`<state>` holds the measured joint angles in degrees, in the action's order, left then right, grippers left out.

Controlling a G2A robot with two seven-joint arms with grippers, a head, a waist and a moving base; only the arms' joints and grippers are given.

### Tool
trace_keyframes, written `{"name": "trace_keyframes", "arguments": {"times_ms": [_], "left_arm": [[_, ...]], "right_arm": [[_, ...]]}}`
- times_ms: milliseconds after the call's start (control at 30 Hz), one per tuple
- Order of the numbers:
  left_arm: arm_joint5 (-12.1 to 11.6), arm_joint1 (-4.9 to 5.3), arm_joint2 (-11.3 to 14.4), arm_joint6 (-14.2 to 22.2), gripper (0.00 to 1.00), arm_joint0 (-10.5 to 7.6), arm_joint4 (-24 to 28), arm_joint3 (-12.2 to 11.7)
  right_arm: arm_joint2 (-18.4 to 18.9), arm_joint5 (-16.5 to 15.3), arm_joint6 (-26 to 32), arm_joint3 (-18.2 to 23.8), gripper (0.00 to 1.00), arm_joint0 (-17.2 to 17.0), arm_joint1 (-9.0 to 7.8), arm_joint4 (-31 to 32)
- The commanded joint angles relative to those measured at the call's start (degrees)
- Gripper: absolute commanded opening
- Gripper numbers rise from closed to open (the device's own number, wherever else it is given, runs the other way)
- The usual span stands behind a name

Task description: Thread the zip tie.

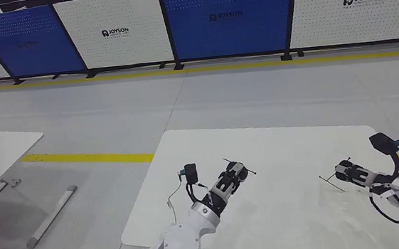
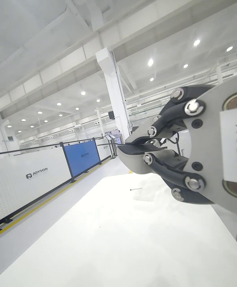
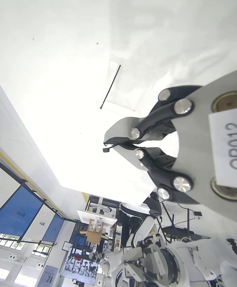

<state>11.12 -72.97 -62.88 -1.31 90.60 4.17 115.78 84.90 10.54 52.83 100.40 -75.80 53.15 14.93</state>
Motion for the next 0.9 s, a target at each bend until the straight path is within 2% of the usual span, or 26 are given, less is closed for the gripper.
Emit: {"name": "trace_keyframes", "arguments": {"times_ms": [0, 167, 267, 400, 500, 867], "left_arm": [[0.05, -0.21, 2.06, -0.11, 0.00, -1.43, -2.29, -2.73], [1.16, -0.59, 4.77, -0.41, 0.00, -5.04, -7.48, -8.75], [2.32, -0.55, 4.49, -0.50, 0.00, -5.99, -9.44, -10.72], [3.24, -0.24, 3.10, -0.65, 0.00, -5.96, -12.04, -13.09], [2.17, -0.09, 2.06, -0.17, 0.00, -5.26, -11.26, -12.85], [2.17, -0.09, 2.06, -0.17, 0.00, -5.26, -11.26, -12.85]], "right_arm": [[0.00, 0.00, 0.00, 0.00, 0.00, 0.00, 0.00, 0.00], [0.00, 0.00, 0.00, 0.00, 0.00, 0.00, 0.00, 0.00], [0.00, 0.00, 0.00, 0.00, 0.00, 0.00, 0.00, 0.00], [0.00, 0.00, 0.00, 0.00, 0.00, 0.00, 0.00, 0.00], [0.00, 0.00, 0.00, 0.00, 0.00, 0.00, 0.00, 0.00], [0.00, 0.00, 0.00, 0.00, 0.00, 0.00, 0.00, 0.00]]}}
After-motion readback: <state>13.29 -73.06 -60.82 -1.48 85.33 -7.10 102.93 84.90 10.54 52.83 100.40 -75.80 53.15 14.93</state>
